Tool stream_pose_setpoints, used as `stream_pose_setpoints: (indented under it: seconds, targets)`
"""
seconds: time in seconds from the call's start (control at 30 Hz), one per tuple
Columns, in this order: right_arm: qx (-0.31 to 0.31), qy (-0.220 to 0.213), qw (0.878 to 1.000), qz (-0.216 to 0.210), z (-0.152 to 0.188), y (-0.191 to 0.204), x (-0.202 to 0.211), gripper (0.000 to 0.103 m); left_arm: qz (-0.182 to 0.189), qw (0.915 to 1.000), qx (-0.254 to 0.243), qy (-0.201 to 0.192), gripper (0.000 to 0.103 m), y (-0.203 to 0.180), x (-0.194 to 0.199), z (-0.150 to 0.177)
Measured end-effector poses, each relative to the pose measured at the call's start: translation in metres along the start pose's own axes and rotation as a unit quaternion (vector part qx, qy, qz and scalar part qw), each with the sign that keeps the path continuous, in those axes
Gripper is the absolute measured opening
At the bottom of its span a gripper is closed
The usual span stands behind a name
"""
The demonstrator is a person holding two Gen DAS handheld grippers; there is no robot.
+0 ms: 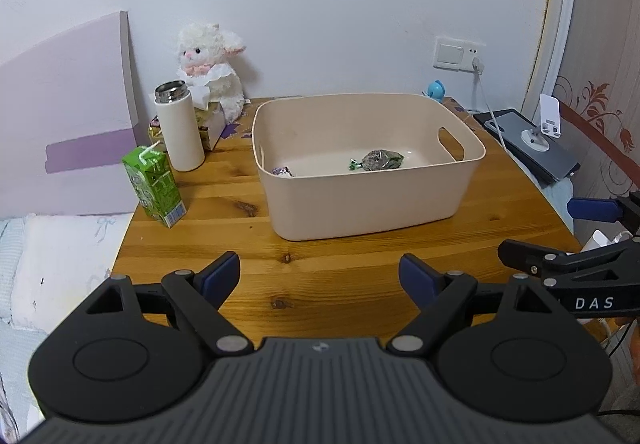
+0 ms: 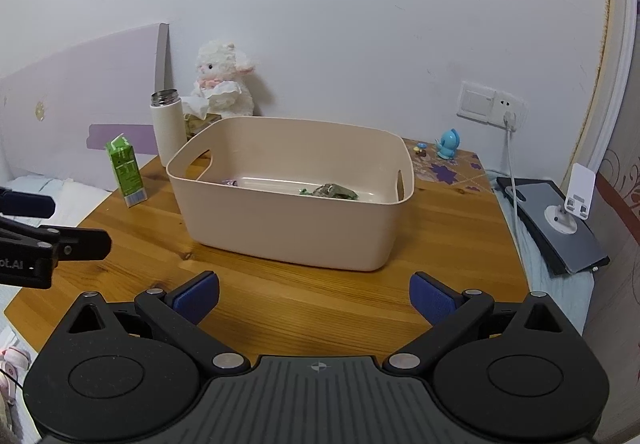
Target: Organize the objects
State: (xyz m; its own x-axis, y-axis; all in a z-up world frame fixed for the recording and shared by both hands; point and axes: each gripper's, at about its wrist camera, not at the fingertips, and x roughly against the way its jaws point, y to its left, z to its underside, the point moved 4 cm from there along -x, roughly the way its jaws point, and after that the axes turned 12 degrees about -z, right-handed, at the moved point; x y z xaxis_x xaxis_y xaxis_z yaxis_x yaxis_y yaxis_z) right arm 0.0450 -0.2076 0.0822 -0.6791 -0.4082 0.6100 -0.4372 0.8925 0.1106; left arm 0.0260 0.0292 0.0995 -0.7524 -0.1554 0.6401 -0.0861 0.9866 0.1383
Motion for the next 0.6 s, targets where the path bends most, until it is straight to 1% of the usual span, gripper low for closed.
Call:
stream_pose_setpoints:
  seconds: [0.1, 0.27, 0.6]
  targets:
    - [-0.001, 0.002, 1.0, 0.002, 0.0, 0.0006, -0.0019, 0.103, 0.001, 1.0, -0.001, 0.004, 0.088, -0.0004, -0.0012, 0.0014]
    - [0.003, 0.006, 1.0, 0.003, -0.0005, 0.0033, -0.0031, 0.103, -0.008, 0.9999, -0.007, 0.004, 0.088, 0.0002, -0.0031, 0.003]
    - [-0.003, 0.012, 1.0, 0.003, 0.0009, -0.0005, -0.0082, 0.103, -0.007, 0.9999, -0.013, 0.002, 0.088, 0.0008, -0.0028, 0.0026]
